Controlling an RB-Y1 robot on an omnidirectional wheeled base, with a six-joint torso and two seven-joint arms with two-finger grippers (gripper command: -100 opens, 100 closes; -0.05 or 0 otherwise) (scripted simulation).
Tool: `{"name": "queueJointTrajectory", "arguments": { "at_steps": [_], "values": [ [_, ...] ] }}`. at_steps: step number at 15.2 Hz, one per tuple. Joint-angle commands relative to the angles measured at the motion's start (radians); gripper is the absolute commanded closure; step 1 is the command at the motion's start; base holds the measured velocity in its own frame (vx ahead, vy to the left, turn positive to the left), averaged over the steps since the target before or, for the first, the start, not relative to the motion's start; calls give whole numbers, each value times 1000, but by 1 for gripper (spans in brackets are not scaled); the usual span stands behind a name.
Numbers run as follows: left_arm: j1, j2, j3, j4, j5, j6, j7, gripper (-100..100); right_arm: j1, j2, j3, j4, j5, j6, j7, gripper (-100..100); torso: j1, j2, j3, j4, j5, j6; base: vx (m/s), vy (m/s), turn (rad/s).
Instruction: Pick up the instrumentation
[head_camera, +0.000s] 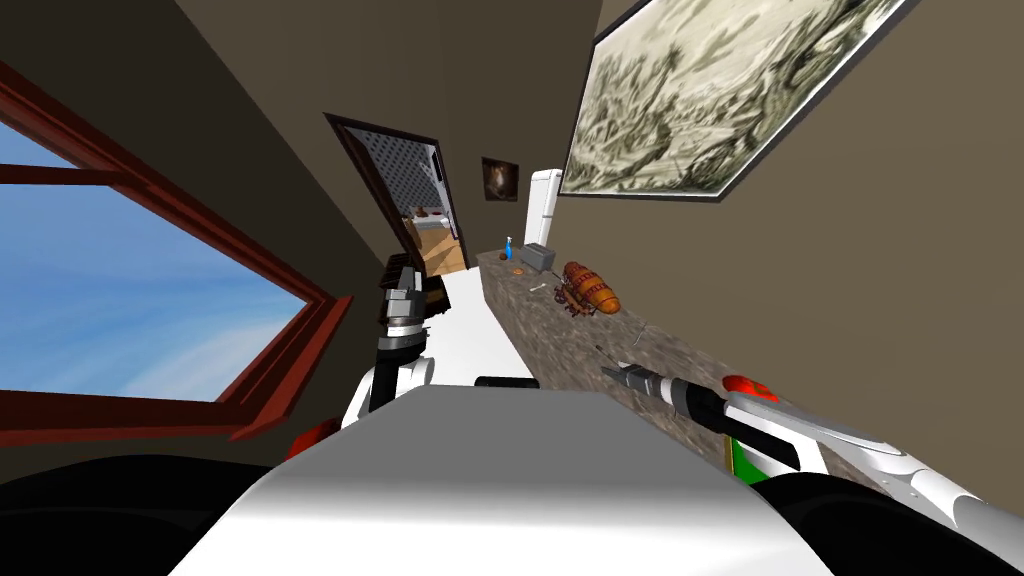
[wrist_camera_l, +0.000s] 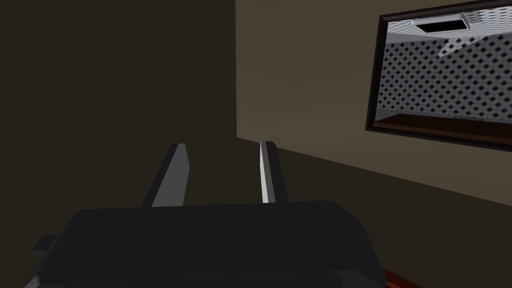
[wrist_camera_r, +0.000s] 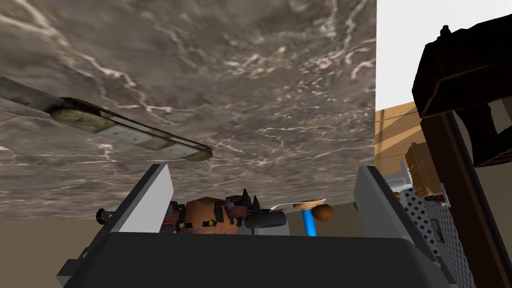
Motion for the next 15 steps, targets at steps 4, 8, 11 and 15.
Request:
{"name": "queueJointTrajectory", "arguments": {
  "at_steps": [4,8,11,15],
  "values": [
    [0,0,0,0,0,0,0,0,51,-98,-7,25,3,4,5,-100,0,0,0,0,0,0,-8,-22,134],
    [0,0,0,0,0,0,0,0,86,-181,5,55,7,9,8,-100,0,0,0,0,0,0,-12,-25,175],
    [0,0,0,0,0,0,0,0,102,-218,12,68,10,11,10,-100,0,0,0,0,0,1,-10,-21,91],
    [0,0,0,0,0,0,0,0,133,-283,25,90,14,14,12,-100,0,0,0,0,0,0,-9,-20,135]
  ]
}}
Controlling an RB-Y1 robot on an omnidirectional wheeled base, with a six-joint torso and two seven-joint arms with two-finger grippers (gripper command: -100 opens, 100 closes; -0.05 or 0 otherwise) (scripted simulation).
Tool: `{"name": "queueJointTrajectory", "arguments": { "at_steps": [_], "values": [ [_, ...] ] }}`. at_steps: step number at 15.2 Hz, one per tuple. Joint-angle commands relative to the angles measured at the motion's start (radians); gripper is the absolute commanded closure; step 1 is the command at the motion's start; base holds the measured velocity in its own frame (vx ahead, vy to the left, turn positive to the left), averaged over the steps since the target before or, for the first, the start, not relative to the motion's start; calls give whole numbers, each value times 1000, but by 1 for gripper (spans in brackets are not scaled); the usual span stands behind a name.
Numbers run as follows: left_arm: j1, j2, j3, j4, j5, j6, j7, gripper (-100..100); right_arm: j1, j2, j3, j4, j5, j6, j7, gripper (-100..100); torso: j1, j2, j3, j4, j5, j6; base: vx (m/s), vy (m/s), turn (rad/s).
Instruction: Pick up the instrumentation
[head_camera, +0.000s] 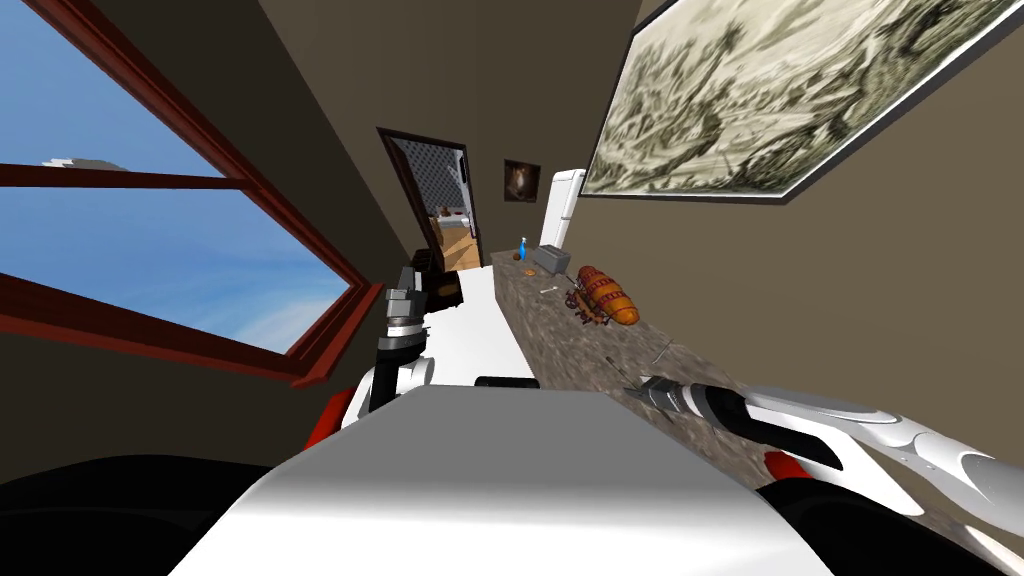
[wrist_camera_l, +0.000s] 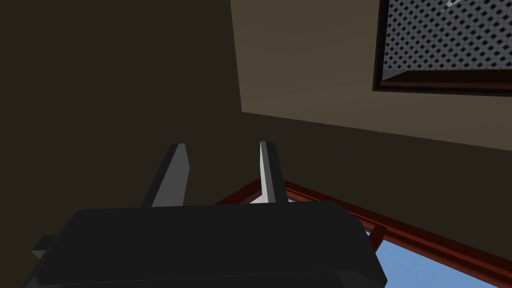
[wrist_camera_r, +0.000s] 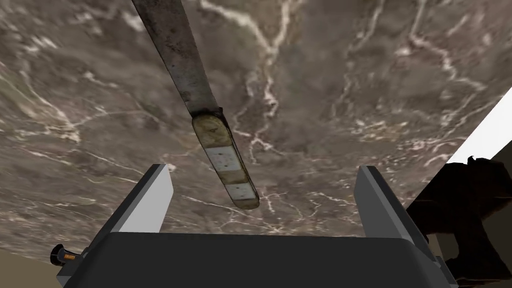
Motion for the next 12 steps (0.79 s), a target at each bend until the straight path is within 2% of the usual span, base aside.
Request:
{"name": "queueJointTrajectory", "arguments": {
  "at_steps": [1,2,4,5,7,10,12],
  "values": [
    [0,0,0,0,0,0,0,0,-24,-7,28,4,5,2,-4,-100,0,0,0,0,0,0,-4,-14,-28],
    [0,0,0,0,0,0,0,0,-10,-35,35,14,6,3,-3,-100,0,0,0,0,0,0,-6,-9,56],
    [0,0,0,0,0,0,0,0,-10,-35,35,14,6,3,-3,-100,1,0,0,0,0,0,-6,-11,74],
    [0,0,0,0,0,0,0,0,13,-78,46,29,9,5,-1,-100,1,0,0,0,0,0,-8,-14,147],
    [0,0,0,0,0,0,0,0,21,-94,51,34,10,6,-1,-100,0,0,0,0,0,0,-9,-23,130],
    [0,0,0,0,0,0,0,0,28,-106,55,38,11,6,-1,-100,0,0,0,0,0,0,-7,-14,30],
    [0,0,0,0,0,0,0,0,23,-69,64,37,18,13,10,-100,1,0,0,0,0,0,3,-3,50]
  ]
}}
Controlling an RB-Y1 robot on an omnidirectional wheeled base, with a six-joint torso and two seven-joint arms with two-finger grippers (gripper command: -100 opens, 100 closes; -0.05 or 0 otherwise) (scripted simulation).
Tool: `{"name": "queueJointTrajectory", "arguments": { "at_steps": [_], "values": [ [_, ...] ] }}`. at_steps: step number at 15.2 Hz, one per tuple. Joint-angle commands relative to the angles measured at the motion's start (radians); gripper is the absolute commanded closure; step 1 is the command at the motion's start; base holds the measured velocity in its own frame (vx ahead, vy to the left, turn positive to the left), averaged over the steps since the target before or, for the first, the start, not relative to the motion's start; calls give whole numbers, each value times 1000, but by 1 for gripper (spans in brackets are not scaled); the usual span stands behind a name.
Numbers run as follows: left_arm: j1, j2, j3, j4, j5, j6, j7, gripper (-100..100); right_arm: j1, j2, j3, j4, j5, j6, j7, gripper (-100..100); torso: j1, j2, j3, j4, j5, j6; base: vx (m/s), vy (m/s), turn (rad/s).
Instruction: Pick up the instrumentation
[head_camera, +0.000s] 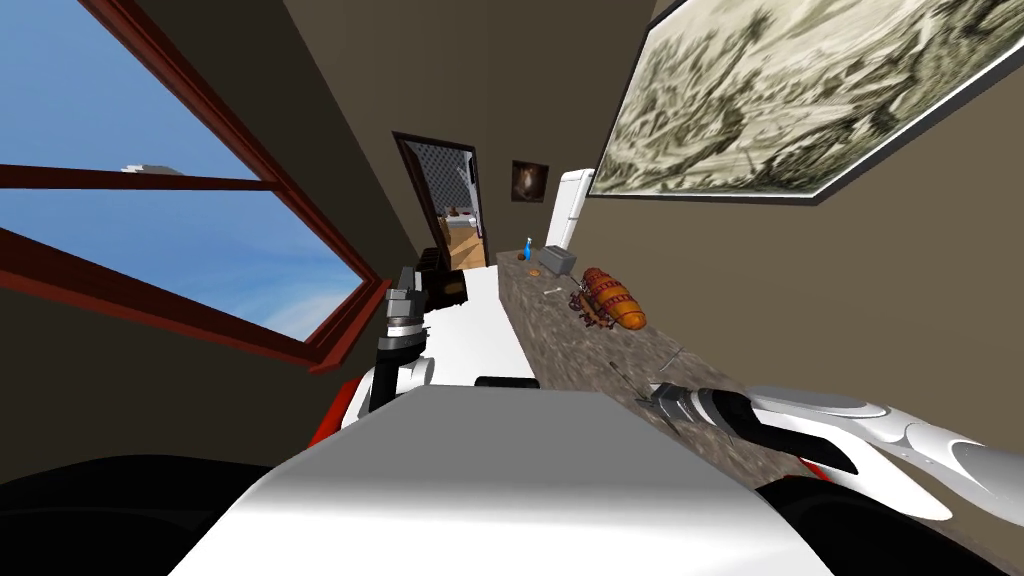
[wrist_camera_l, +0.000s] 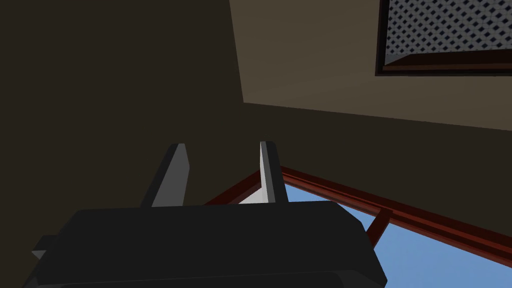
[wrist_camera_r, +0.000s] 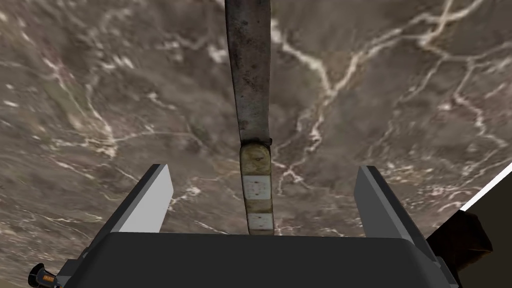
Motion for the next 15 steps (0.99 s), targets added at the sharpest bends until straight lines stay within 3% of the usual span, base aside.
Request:
{"name": "queueJointTrajectory", "arguments": {
  "at_steps": [1,8,9,10,14,15],
  "values": [
    [0,0,0,0,0,0,0,0,42,15,-28,1,-21,5,27,-100,0,0,0,0,0,0,22,-2,92],
    [0,0,0,0,0,0,0,0,41,138,18,4,17,35,71,-100,0,-2,-1,-1,0,0,39,-4,104],
    [0,0,0,0,0,0,0,0,39,121,13,8,12,26,64,-100,0,-2,-1,-1,0,0,22,-3,40],
    [0,0,0,0,0,0,0,0,40,125,14,8,14,27,67,100,0,-2,-1,-1,0,0,8,-2,1],
    [0,0,0,0,0,0,0,0,40,125,14,8,14,27,67,100,0,0,0,0,0,0,0,0,0],
    [0,0,0,0,0,0,0,0,42,92,1,3,3,24,55,100,0,0,0,0,0,0,-19,4,-128]
  ]
}}
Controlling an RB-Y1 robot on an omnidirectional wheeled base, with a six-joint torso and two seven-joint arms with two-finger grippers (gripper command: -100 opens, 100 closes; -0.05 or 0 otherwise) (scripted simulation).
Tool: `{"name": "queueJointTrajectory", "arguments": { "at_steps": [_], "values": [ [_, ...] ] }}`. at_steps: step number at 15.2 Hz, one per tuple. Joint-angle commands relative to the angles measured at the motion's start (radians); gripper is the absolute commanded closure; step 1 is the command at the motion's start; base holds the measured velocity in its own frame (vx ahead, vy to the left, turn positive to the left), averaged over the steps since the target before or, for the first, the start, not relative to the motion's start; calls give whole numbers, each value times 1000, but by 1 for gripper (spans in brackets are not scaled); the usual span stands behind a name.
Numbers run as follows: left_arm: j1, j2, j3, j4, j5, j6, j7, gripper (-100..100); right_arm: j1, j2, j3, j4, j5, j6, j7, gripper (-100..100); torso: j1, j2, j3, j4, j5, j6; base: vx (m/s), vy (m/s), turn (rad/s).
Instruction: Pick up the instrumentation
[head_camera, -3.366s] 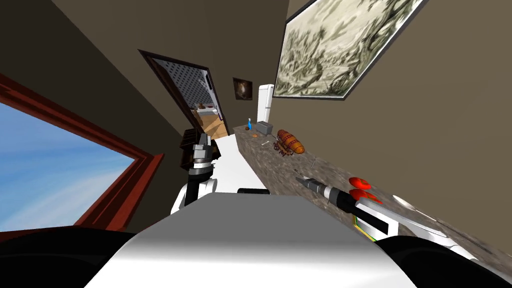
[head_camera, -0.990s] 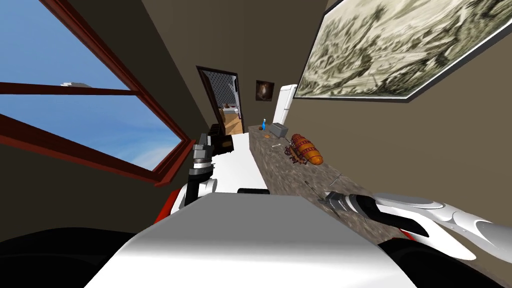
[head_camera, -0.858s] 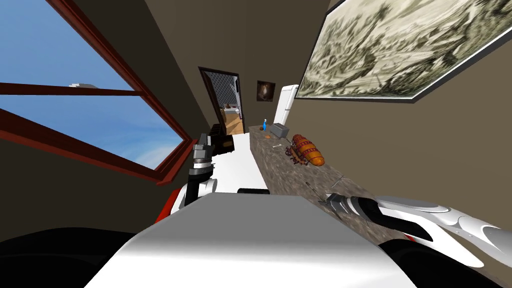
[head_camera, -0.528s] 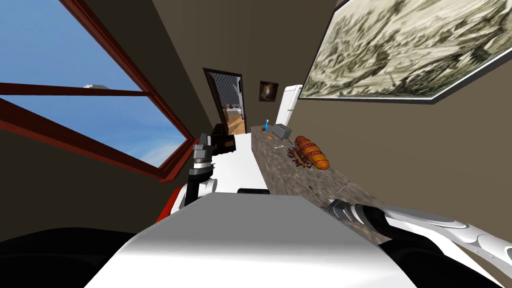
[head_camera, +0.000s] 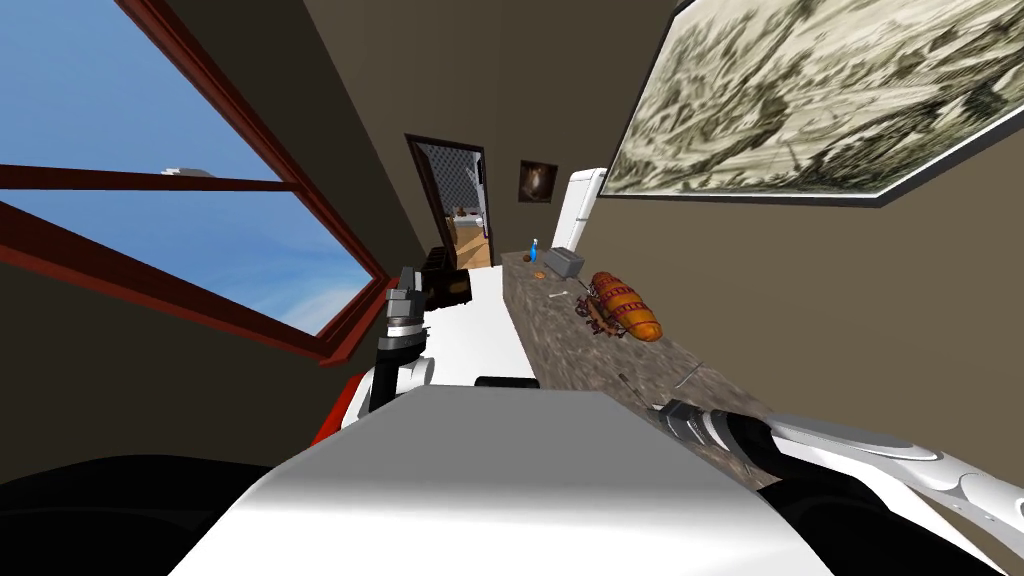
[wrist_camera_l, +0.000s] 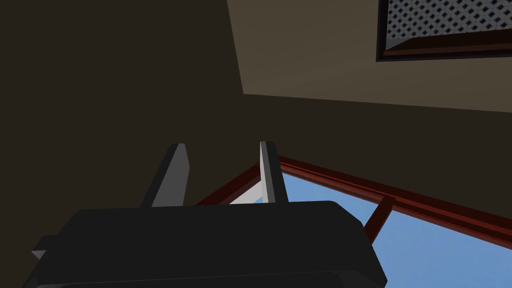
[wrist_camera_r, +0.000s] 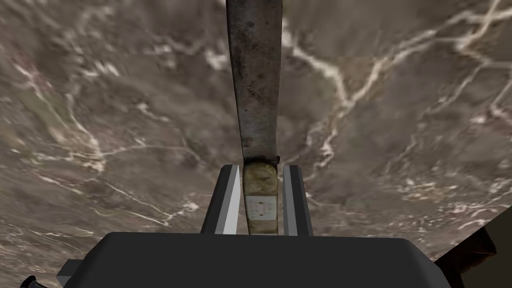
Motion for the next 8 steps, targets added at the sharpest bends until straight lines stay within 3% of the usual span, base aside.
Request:
{"name": "queueJointTrajectory", "arguments": {
  "at_steps": [1,7,8],
  "values": [
    [0,0,0,0,0,0,0,0,-2,-36,-11,-3,-11,-6,-15,100,0,0,0,0,0,0,-38,5,-175],
    [0,0,0,0,0,0,0,0,-1,-128,-45,-6,-40,-28,-49,100,1,2,1,1,0,0,-43,4,-100],
    [0,0,0,0,0,0,0,0,17,-113,-55,-9,-42,-21,-35,100,1,2,1,1,0,-1,-20,2,-27]
  ]
}}
